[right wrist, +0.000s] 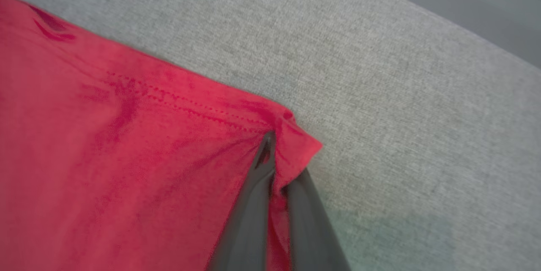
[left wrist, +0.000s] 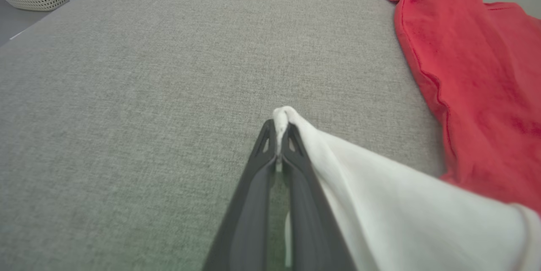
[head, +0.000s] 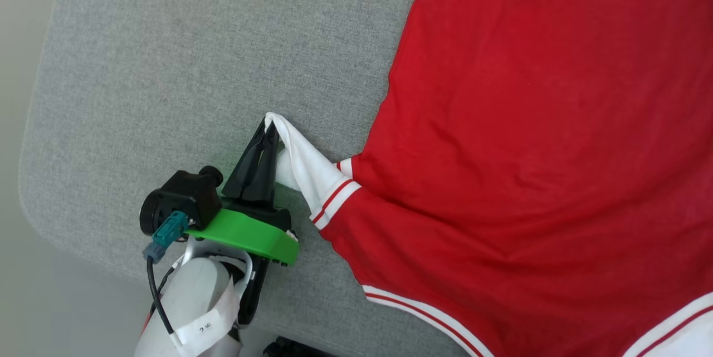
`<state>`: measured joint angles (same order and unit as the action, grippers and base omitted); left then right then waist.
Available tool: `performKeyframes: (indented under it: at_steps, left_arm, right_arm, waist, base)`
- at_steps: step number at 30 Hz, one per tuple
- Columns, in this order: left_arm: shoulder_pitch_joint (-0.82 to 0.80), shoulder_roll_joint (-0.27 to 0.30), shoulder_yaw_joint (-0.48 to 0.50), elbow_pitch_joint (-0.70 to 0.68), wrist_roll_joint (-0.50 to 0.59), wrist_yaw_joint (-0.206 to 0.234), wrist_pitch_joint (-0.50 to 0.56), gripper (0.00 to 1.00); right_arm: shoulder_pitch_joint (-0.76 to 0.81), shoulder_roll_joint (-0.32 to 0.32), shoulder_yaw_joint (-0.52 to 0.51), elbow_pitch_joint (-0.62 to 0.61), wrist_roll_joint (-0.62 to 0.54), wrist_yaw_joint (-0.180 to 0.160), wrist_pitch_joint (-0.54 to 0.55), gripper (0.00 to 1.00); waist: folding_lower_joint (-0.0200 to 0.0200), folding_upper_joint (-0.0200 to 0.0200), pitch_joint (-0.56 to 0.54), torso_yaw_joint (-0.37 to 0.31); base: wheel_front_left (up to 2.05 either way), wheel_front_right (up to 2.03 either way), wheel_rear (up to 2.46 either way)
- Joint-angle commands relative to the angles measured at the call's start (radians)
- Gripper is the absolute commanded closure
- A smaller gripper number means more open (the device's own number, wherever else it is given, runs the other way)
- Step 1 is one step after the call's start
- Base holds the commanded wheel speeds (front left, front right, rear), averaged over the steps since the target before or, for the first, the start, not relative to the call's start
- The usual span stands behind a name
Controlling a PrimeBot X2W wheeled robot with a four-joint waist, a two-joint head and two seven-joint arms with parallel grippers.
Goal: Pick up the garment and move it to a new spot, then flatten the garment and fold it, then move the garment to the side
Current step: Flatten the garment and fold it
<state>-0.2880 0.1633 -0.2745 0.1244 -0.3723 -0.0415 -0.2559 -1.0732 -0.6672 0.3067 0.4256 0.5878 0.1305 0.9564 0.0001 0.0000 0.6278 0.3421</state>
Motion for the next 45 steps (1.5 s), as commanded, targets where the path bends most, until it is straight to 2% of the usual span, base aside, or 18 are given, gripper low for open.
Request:
performKeyframes:
  at_steps: [1,7,14,19,23,28,33,37,40,45]
  left_arm:
    - [0.005,-0.005,0.011,0.007,0.013,-0.008,-0.006,1.0]
    - [0.044,-0.002,0.054,0.023,0.03,-0.013,-0.006,1.0]
    - [0.118,0.016,0.093,0.052,0.03,-0.007,-0.006,1.0]
    - [0.186,0.037,0.118,0.057,0.023,0.007,-0.005,1.0]
    - [0.232,0.052,0.134,0.049,0.013,0.019,0.0,1.0]
    - [0.287,0.068,0.153,0.03,0.0,0.035,0.01,1.0]
    - [0.326,0.075,0.158,0.01,-0.009,0.045,0.024,1.0]
    - [0.349,0.081,0.162,-0.003,-0.015,0.052,0.031,1.0]
    - [0.353,0.086,0.161,-0.009,-0.015,0.056,0.038,1.0]
    - [0.352,0.09,0.154,-0.018,-0.012,0.06,0.045,1.0]
  right_arm:
    - [0.033,0.011,0.025,0.016,0.013,0.0,-0.012,1.0]
    - [0.06,-0.021,0.072,-0.021,0.081,0.0,-0.122,1.0]
    - [0.199,-0.113,0.139,-0.123,0.197,0.0,-0.227,1.0]
    - [0.347,-0.185,0.157,-0.201,0.258,0.0,-0.283,1.0]
    - [0.502,-0.233,0.123,-0.248,0.308,0.0,-0.327,1.0]
    - [0.718,-0.265,0.085,-0.3,0.339,0.0,-0.328,1.0]
    - [0.945,-0.258,0.03,-0.333,0.37,0.0,-0.303,1.0]
    - [1.107,-0.237,0.031,-0.369,0.364,0.0,-0.264,1.0]
    - [1.192,-0.206,0.024,-0.38,0.354,0.0,-0.257,1.0]
    - [1.245,-0.139,-0.003,-0.374,0.317,0.0,-0.277,1.0]
  waist:
    - [-0.0001,0.0,-0.03,-0.021]
    - [-0.0001,0.0,-0.121,-0.069]
    - [-0.0001,0.0,-0.246,-0.143]
    - [-0.0001,0.0,-0.328,-0.198]
    - [-0.0001,0.0,-0.375,-0.229]
    - [-0.0001,0.0,-0.416,-0.268]
    - [-0.0001,0.0,-0.446,-0.285]
    - [-0.0001,0.0,-0.459,-0.298]
    - [-0.0001,0.0,-0.464,-0.301]
    - [-0.0001,0.0,-0.469,-0.304]
  base:
    - [0.0,0.0,0.0]
    - [0.0,0.0,0.0]
    - [0.0,0.0,0.0]
    - [0.0,0.0,0.0]
    - [0.0,0.0,0.0]
    - [0.0,0.0,0.0]
    - [0.0,0.0,0.0]
    - [0.0,0.0,0.0]
    - [0.0,0.0,0.0]
    - [0.0,0.0,0.0]
